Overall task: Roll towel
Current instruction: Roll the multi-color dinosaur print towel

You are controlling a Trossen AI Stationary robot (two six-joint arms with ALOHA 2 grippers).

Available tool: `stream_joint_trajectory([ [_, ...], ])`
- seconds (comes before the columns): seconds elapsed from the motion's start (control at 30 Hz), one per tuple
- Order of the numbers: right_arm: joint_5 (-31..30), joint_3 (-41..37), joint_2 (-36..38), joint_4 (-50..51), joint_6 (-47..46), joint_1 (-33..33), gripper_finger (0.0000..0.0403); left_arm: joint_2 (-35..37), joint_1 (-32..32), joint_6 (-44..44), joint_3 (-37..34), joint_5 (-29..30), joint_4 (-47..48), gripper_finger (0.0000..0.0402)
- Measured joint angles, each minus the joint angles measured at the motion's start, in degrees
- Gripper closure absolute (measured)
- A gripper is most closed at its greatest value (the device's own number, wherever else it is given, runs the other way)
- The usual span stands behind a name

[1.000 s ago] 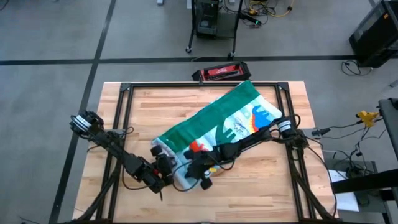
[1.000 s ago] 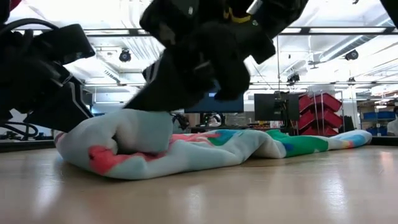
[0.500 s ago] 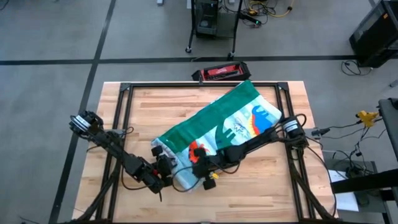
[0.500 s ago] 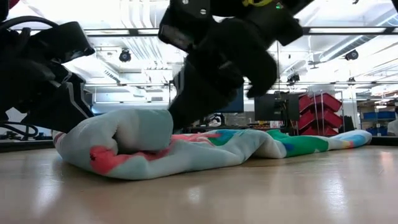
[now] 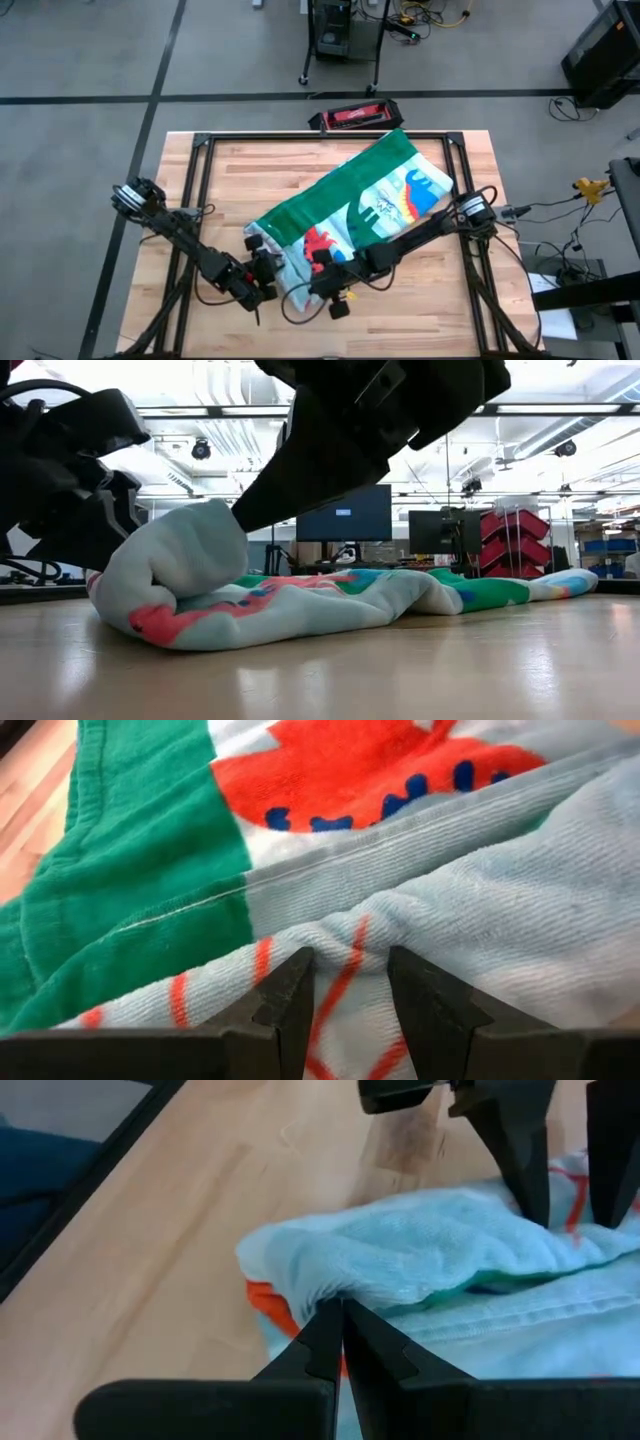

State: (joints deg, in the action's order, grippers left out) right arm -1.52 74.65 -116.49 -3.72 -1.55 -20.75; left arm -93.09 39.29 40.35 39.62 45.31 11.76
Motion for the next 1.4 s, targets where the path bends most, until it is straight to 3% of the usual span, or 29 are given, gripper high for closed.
stream_joint_trajectory([
  [0.23,0.10,0.02,-1.51,-3.55,0.07,1.06,0.0403,0.49,0.00,-2.07,0.00,0.21,-0.34,0.0283],
  [0.4,4.86,0.28,-5.01,-10.16,0.13,2.04,0.0403,0.49,0.02,-1.91,0.00,0.21,-0.48,0.0283],
  [0.67,14.59,0.35,-5.33,-8.98,-0.46,2.53,0.0403,0.58,-0.14,-2.59,0.00,0.63,-0.25,0.0283],
  [1.03,15.78,0.48,-5.11,-0.58,-2.34,2.88,0.0403,1.36,-0.43,-3.42,0.00,2.14,-0.09,0.0283],
  [1.23,23.60,0.48,-5.11,-1.20,-1.82,2.84,0.0403,1.36,-1.12,-3.86,0.04,2.22,0.76,0.0283],
  [1.4,26.23,0.48,-5.11,-0.72,-0.92,3.11,0.0403,1.36,-2.15,-3.85,0.04,2.29,1.17,0.0283],
])
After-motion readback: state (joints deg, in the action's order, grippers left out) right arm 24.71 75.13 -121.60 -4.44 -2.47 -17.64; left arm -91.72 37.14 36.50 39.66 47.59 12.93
